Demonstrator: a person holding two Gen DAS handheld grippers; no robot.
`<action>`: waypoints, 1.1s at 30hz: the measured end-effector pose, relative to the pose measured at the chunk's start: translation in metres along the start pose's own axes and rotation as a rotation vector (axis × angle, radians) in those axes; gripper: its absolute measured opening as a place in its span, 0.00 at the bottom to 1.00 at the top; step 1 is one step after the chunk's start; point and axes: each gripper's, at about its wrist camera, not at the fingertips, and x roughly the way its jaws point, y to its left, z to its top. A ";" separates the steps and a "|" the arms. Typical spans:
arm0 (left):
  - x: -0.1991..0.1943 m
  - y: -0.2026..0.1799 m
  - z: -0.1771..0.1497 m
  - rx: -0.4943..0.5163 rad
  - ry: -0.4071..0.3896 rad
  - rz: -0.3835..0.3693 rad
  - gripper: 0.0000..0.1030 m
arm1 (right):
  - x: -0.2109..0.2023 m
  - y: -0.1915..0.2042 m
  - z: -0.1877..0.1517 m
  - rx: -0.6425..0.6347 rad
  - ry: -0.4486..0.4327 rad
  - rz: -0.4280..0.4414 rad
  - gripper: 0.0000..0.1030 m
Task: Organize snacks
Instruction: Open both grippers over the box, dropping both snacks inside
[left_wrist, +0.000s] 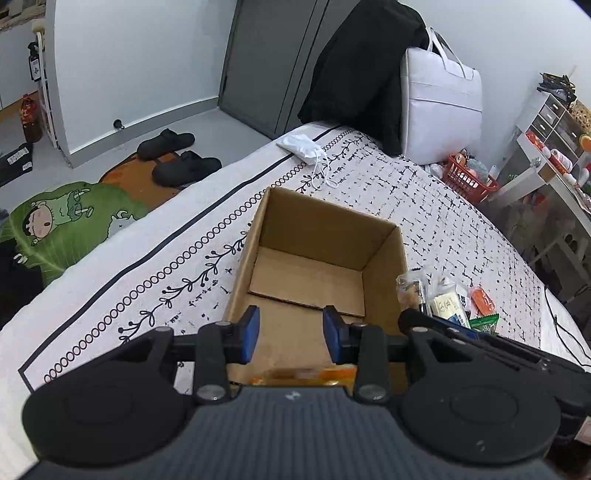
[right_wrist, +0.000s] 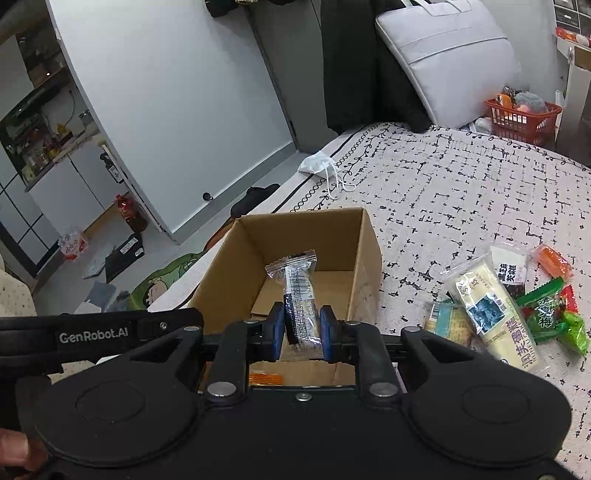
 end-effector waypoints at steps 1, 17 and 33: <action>-0.001 0.000 0.000 -0.001 0.003 0.001 0.36 | 0.000 0.001 0.000 0.000 -0.001 0.002 0.19; -0.038 0.010 -0.011 -0.088 -0.016 0.059 0.73 | -0.024 0.005 -0.003 -0.001 -0.031 0.024 0.49; -0.092 -0.009 -0.028 -0.094 -0.140 0.048 0.98 | -0.076 -0.011 -0.011 -0.024 -0.112 -0.009 0.96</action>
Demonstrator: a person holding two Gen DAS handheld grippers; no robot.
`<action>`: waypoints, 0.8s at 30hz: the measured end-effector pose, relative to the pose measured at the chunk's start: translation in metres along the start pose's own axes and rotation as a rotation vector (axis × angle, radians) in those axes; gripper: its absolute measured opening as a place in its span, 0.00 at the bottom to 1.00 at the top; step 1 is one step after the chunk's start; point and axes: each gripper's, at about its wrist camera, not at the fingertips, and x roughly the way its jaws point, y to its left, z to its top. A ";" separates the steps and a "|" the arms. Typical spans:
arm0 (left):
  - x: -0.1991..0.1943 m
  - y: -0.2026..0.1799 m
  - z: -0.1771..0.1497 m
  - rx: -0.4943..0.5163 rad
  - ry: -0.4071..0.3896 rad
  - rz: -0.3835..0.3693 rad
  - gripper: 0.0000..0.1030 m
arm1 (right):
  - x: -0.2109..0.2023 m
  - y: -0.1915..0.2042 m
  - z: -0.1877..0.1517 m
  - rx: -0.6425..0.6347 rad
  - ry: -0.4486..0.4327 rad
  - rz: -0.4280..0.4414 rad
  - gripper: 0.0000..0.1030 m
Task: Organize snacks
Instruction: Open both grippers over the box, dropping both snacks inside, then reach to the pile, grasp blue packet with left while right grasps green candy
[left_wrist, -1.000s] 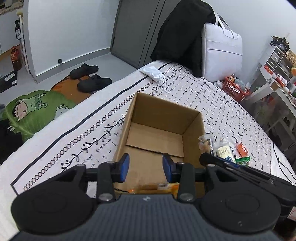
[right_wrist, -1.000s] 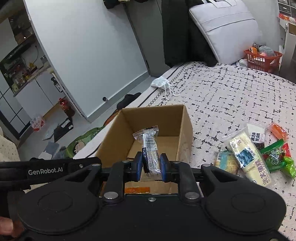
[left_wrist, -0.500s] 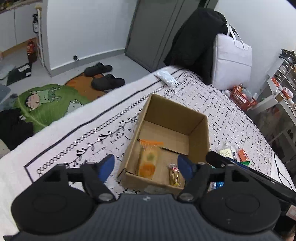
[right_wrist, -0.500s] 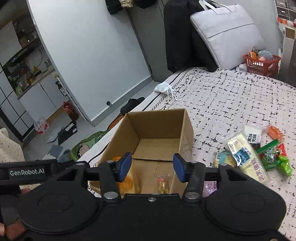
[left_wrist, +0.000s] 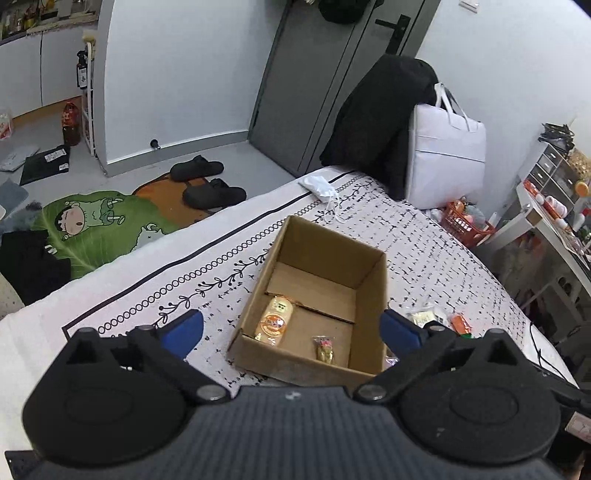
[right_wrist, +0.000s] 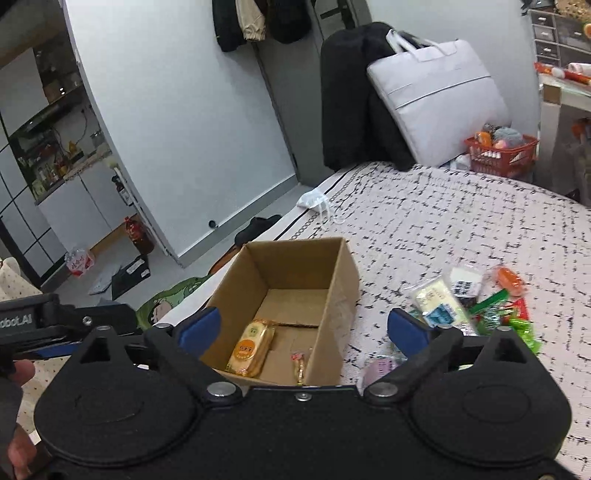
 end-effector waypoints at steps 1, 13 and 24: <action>-0.003 -0.002 -0.002 0.006 -0.005 0.000 0.98 | -0.002 -0.002 0.000 0.001 -0.004 -0.003 0.97; -0.029 -0.035 -0.018 0.032 -0.048 -0.043 0.99 | -0.032 -0.027 0.000 0.008 -0.016 -0.041 1.00; -0.043 -0.063 -0.031 0.046 -0.087 -0.048 0.99 | -0.055 -0.049 0.000 0.006 -0.027 -0.016 1.00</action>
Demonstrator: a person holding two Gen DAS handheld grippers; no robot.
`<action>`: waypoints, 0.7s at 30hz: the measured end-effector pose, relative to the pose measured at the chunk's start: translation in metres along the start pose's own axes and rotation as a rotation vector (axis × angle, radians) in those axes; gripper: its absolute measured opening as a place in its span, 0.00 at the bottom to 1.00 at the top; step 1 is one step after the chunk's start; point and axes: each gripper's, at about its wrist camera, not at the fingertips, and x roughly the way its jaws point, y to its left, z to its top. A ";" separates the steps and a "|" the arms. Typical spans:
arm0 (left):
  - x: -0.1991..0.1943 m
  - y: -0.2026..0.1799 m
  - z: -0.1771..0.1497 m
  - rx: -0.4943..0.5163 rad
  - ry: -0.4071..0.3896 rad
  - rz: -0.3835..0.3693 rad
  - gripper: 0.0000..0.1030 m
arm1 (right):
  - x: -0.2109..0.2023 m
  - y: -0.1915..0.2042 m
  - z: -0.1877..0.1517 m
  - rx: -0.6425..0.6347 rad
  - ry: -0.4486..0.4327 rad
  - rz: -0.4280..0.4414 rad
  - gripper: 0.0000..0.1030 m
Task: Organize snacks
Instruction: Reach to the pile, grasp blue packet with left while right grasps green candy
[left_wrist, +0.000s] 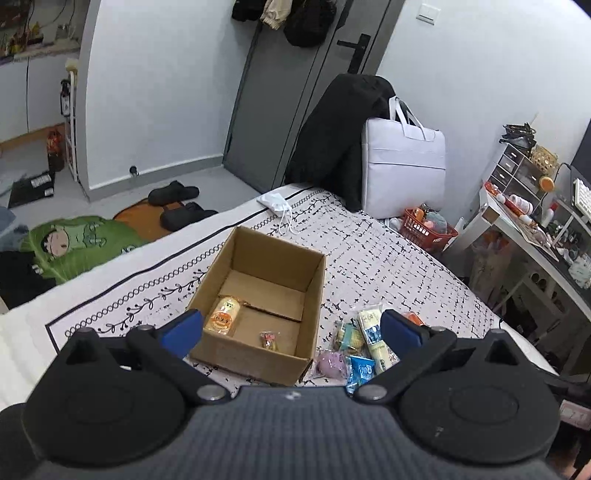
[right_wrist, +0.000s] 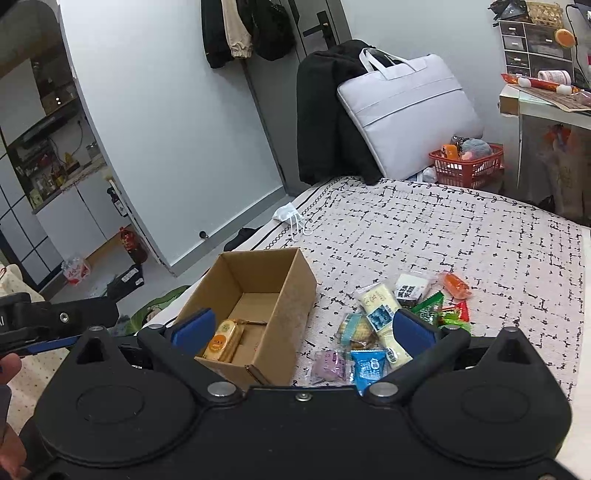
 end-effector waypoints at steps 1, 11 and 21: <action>-0.001 -0.003 -0.001 0.006 -0.001 -0.007 0.99 | -0.001 -0.002 0.000 0.000 0.006 0.001 1.00; 0.002 -0.032 -0.008 0.054 -0.001 0.016 0.99 | -0.010 -0.025 -0.002 -0.018 0.034 0.005 1.00; 0.028 -0.047 -0.029 0.000 0.048 -0.026 0.99 | -0.008 -0.074 -0.001 0.121 0.029 -0.042 1.00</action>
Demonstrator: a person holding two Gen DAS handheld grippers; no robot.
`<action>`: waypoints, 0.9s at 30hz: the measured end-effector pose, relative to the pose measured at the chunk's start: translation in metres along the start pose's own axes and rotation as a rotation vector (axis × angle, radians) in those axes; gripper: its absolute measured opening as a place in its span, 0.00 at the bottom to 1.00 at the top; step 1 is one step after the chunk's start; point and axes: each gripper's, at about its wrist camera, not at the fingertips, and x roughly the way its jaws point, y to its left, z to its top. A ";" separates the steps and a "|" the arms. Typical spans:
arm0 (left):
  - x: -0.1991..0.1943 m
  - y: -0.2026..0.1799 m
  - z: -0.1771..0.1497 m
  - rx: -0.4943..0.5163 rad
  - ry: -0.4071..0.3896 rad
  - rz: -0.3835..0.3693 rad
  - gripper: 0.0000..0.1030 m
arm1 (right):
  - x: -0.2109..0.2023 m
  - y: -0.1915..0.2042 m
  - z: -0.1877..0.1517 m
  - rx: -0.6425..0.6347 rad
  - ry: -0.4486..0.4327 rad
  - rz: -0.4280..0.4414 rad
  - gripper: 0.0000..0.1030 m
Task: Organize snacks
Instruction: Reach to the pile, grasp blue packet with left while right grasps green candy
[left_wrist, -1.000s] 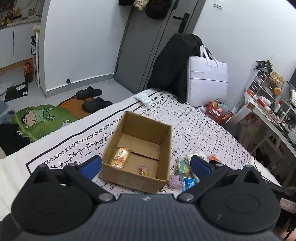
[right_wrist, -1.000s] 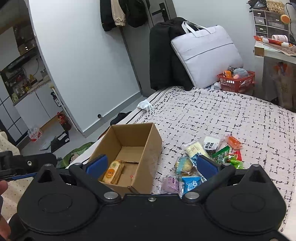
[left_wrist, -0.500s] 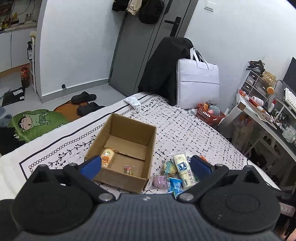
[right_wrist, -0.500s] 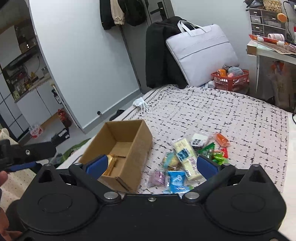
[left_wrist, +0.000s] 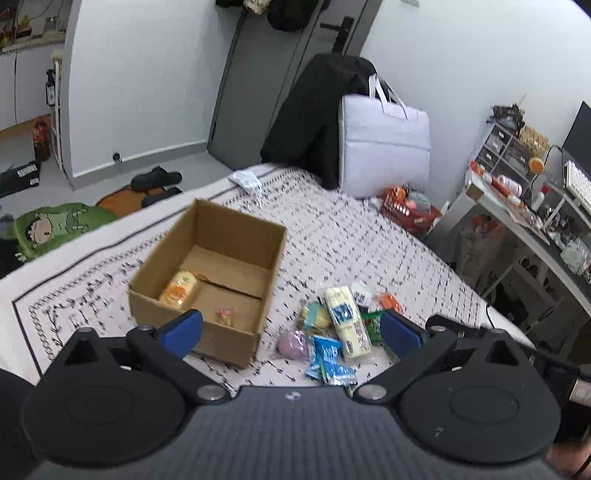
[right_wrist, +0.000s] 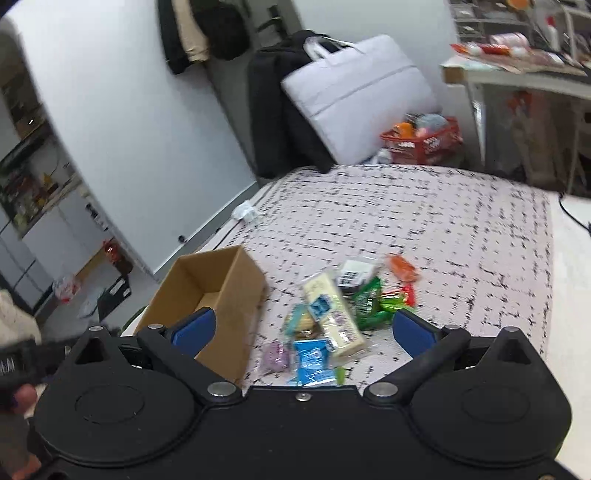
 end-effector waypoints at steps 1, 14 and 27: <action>0.003 -0.004 -0.001 0.004 0.007 0.002 0.99 | 0.003 -0.005 0.001 0.014 0.004 -0.012 1.00; 0.051 -0.033 -0.027 -0.014 0.095 -0.001 0.97 | 0.017 -0.050 0.010 0.053 0.043 -0.069 1.00; 0.109 -0.043 -0.047 -0.060 0.192 -0.056 0.80 | 0.048 -0.077 0.008 0.133 0.125 -0.036 0.96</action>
